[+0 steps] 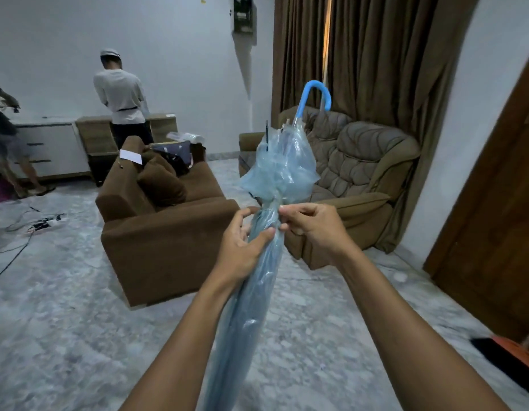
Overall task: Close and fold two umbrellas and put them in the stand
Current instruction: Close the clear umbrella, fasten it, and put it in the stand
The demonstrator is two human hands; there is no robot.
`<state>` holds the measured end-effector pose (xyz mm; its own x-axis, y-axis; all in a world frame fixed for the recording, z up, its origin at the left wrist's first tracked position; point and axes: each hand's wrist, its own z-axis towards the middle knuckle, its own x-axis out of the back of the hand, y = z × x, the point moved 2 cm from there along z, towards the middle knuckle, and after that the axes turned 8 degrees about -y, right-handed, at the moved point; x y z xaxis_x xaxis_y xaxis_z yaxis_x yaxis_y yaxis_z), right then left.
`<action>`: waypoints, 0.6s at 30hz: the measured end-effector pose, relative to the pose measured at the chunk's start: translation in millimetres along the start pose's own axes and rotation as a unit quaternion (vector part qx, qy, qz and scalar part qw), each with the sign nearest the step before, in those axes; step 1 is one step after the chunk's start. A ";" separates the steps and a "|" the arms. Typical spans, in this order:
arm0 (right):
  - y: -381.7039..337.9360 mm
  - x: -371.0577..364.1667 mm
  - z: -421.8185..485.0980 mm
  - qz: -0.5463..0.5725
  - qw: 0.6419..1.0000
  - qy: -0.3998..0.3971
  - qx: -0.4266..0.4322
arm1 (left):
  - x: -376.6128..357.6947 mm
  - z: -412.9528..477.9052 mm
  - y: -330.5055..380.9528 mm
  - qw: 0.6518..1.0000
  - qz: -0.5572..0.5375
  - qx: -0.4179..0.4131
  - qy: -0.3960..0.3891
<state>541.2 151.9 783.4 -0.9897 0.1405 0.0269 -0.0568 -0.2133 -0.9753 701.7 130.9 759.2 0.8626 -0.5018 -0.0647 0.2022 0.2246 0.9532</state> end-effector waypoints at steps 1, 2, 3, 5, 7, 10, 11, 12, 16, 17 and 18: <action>-1.7 8.1 -5.2 0.002 1.000 0.018 0.003 | -8.7 3.1 -2.3 1.000 -0.022 0.006 -0.014; -2.8 16.7 -10.7 0.005 0.999 0.038 0.006 | -17.5 6.3 -5.0 0.998 -0.046 0.015 -0.030; -3.4 25.0 -16.5 0.008 0.998 0.056 0.005 | -26.4 9.5 -9.1 0.996 -0.067 0.025 -0.045; -3.3 44.5 -28.2 0.004 0.996 0.090 0.001 | -47.9 13.5 -14.8 0.991 -0.099 0.046 -0.071; -5.1 65.1 -40.9 -0.011 0.992 0.122 -0.003 | -72.4 15.0 -18.2 0.986 -0.126 0.064 -0.092; -7.8 100.3 -62.5 -0.028 0.988 0.150 -0.013 | -111.5 15.8 -20.6 0.974 -0.171 0.080 -0.122; -8.9 114.4 -71.6 -0.035 0.988 0.152 -0.018 | -126.2 16.1 -20.9 0.969 -0.187 0.085 -0.134; -9.6 129.9 -80.8 -0.044 0.987 0.153 -0.021 | -141.8 16.6 -21.4 0.964 -0.200 0.088 -0.149; -13.4 193.1 -124.6 -0.026 0.979 0.199 -0.040 | -208.6 12.8 -25.5 0.945 -0.226 0.115 -0.209; -15.0 207.3 -137.2 -0.014 0.974 0.224 -0.045 | -227.0 9.9 -25.6 0.937 -0.236 0.126 -0.226; -16.7 221.3 -149.9 -0.003 0.968 0.247 -0.050 | -245.6 6.8 -25.8 0.929 -0.245 0.136 -0.244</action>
<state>342.8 331.6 772.8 -0.8043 0.5921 -0.0505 -0.0257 -0.1195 -0.9925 481.5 242.6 752.5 0.3726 -0.8215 -0.4317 0.3326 -0.3161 0.8885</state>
